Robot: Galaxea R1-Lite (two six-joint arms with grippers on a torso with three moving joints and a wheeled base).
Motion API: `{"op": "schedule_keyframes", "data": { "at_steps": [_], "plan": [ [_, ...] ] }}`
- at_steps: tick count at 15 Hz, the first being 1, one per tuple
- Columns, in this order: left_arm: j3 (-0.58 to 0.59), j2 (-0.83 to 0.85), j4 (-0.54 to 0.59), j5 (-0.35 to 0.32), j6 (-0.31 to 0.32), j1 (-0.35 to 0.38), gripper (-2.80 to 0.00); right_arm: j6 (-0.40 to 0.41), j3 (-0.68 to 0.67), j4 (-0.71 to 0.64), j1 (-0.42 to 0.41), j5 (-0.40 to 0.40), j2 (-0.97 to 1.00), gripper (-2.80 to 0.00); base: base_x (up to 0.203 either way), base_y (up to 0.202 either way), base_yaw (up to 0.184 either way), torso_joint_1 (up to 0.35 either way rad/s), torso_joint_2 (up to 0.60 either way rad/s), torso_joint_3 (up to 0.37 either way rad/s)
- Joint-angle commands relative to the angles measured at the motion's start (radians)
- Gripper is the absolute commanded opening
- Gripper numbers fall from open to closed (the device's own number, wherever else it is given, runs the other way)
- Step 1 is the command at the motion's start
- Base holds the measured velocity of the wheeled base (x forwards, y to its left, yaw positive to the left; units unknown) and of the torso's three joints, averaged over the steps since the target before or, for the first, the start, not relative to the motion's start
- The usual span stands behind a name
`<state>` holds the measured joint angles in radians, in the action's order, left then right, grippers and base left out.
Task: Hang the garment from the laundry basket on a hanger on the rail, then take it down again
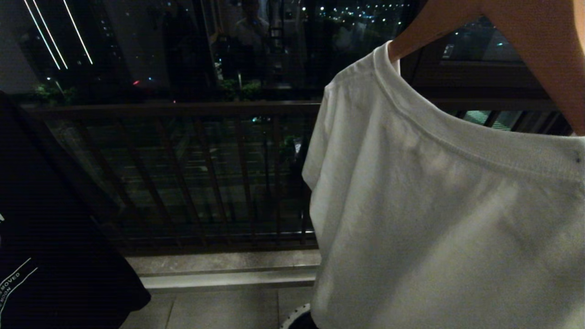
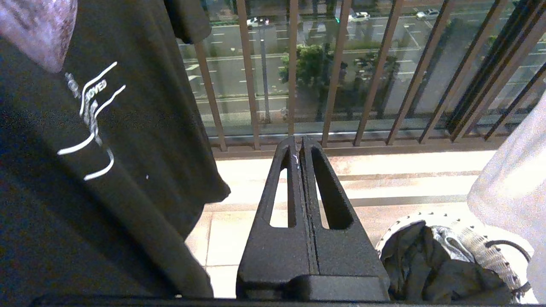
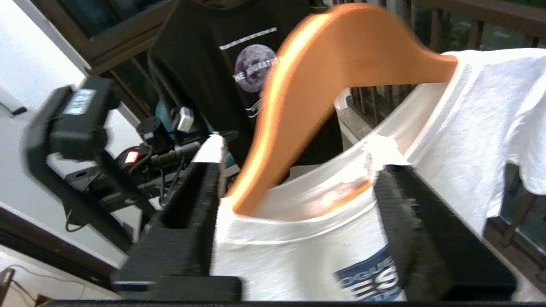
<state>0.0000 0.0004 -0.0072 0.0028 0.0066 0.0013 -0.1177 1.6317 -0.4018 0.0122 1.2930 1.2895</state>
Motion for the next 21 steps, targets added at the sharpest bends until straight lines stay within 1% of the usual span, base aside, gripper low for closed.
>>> {"op": "schedule_keyframes", "data": {
  "at_steps": [1, 3, 7, 9, 13, 16, 21],
  "plan": [
    [0.002, -0.002, 0.0, 0.0, 0.001, 0.0, -2.8, 0.001, 0.0, 0.012, 0.022, 0.007, 0.054, 0.0, 0.0, 0.0, 0.0, 0.0, 0.0, 0.0],
    [0.002, -0.002, 0.0, 0.0, 0.001, 0.0, -2.8, 0.002, 0.0, 0.047, 0.057, 0.007, 0.081, 0.0, 0.0, 0.0, 0.0, 0.0, 0.0, 0.0],
    [0.002, -0.002, 0.0, 0.0, 0.0, 0.0, -2.8, 0.008, -0.021, 0.052, 0.158, 0.006, 0.082, 0.0, 0.0, 0.0, 0.0, 0.0, 0.0, 0.0],
    [0.002, -0.002, 0.0, 0.0, 0.001, 0.0, -2.8, 0.03, -0.041, 0.051, 0.187, 0.006, 0.078, 0.0, 0.0, 0.0, 0.0, 0.0, 0.0, 0.0],
    [0.002, -0.002, 0.0, 0.0, 0.001, 0.0, -2.8, 0.032, -0.051, 0.053, 0.274, 0.0, 0.082, 0.0, 0.0, 0.0, 0.0, 0.0, 0.0, 0.0],
    [0.002, -0.002, 0.0, 0.0, 0.001, 0.002, -2.8, 0.033, -0.05, 0.073, 0.342, -0.049, 0.097, 0.0, 0.0, 0.0, 0.0, 0.0, 0.0, 0.0],
    [0.002, -0.002, 0.0, 0.0, 0.0, 0.0, -2.8, 0.033, -0.05, 0.074, 0.354, -0.057, 0.1, 0.0, 0.0, 0.0, 0.0, 0.0, 0.0, 0.0]
  ]
}}
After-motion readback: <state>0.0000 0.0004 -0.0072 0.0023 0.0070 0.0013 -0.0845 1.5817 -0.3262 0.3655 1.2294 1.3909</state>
